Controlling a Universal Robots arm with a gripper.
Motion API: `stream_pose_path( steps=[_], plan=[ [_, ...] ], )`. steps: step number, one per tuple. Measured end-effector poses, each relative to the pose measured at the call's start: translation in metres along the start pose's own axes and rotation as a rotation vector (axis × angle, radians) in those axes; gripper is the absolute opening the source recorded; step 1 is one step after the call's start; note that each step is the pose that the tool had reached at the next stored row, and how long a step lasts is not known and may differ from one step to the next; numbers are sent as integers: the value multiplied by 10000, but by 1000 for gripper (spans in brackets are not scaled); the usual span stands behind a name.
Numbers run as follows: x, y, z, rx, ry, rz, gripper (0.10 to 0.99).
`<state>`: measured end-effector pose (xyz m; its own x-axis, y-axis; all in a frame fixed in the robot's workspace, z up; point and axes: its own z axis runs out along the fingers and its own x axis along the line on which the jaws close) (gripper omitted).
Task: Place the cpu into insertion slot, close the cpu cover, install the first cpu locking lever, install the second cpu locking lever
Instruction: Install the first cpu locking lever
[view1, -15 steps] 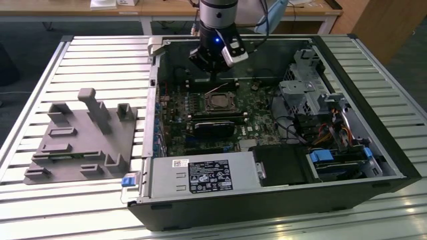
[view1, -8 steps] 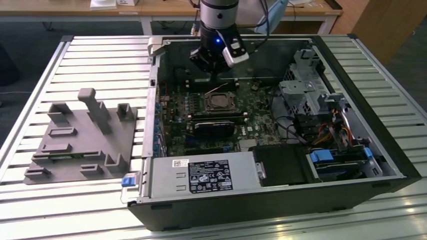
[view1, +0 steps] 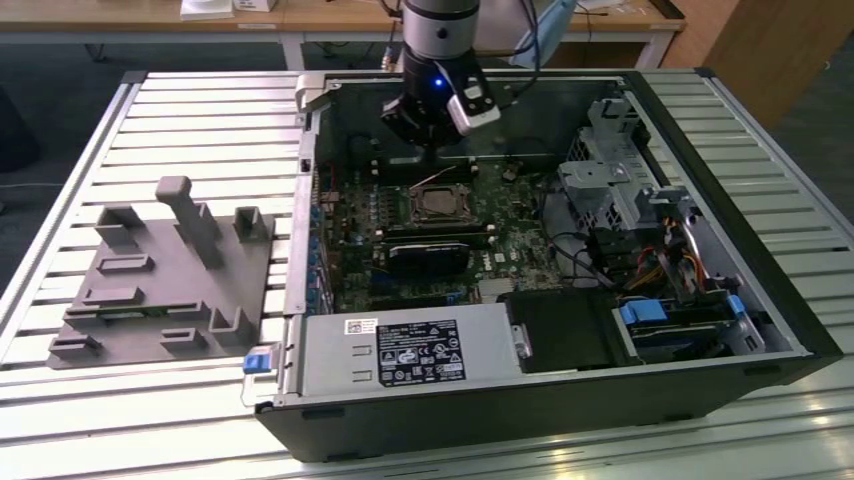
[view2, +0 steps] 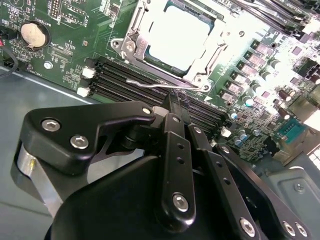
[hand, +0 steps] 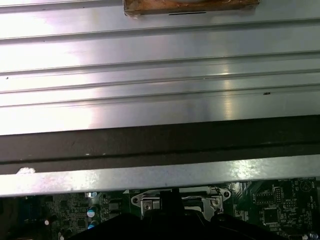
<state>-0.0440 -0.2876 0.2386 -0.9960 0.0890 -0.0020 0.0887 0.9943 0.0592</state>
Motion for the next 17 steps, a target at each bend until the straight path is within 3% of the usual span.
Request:
stream_pose_path(
  steps=[8,12,17],
  plan=[
    [-30,2,13,-17,4,-60,106],
    [-41,2,28,-26,26,-396,106],
    [-122,23,69,-24,30,-438,106]
  ],
)
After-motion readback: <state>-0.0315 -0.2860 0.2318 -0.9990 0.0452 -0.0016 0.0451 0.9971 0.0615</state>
